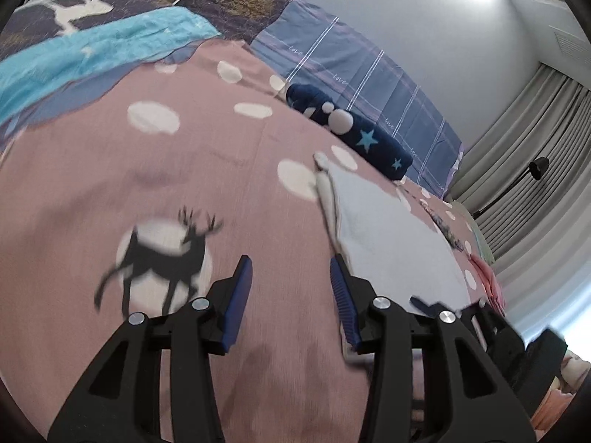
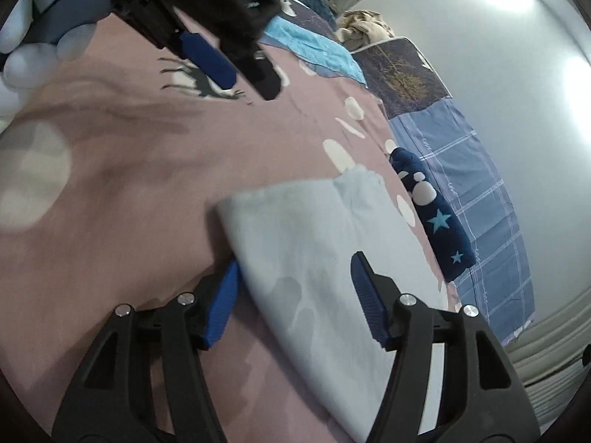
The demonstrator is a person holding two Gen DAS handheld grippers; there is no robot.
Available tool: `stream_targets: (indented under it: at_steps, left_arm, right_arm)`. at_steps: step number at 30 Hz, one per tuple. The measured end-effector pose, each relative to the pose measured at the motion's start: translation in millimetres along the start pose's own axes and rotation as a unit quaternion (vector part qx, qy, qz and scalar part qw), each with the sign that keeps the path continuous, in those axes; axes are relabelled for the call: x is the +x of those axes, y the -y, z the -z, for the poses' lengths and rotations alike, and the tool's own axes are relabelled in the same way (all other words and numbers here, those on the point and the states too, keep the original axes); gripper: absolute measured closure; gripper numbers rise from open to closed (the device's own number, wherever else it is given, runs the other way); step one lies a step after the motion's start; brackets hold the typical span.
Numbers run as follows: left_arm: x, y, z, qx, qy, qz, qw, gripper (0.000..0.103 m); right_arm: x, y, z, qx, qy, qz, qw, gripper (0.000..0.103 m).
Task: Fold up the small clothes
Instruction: 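Move the right gripper to the folded shirt's edge and press it, then grasp the grey shirt's edge with both grippers and lift it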
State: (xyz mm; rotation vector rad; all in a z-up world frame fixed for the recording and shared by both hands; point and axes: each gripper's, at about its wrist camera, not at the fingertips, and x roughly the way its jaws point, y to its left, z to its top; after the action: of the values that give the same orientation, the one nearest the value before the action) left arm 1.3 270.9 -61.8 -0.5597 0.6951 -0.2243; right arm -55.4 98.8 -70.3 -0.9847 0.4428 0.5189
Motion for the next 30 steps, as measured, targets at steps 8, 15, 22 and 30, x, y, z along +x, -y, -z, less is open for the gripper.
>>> stream_targets:
  at_steps: [8,15,22,30]
  left_arm:
    - [28,9,-17,0.023,-0.025,0.03,0.999,0.054]
    - [84,30,-46,0.022,-0.105,0.109,0.9882,0.05]
    - [175,38,-73,0.022,-0.187,0.111,0.9759,0.049]
    - [199,26,-90,-0.03,-0.164,0.162,0.9726,0.052]
  right_arm:
    - [-6,2,12,-0.011,-0.022,0.017,1.0,0.042]
    - [20,-3,-13,-0.001,-0.011,0.011,1.0,0.066]
    - [25,-8,-16,0.01,-0.006,0.012,1.0,0.076]
    - [35,-8,-22,0.018,-0.008,0.014,1.0,0.076]
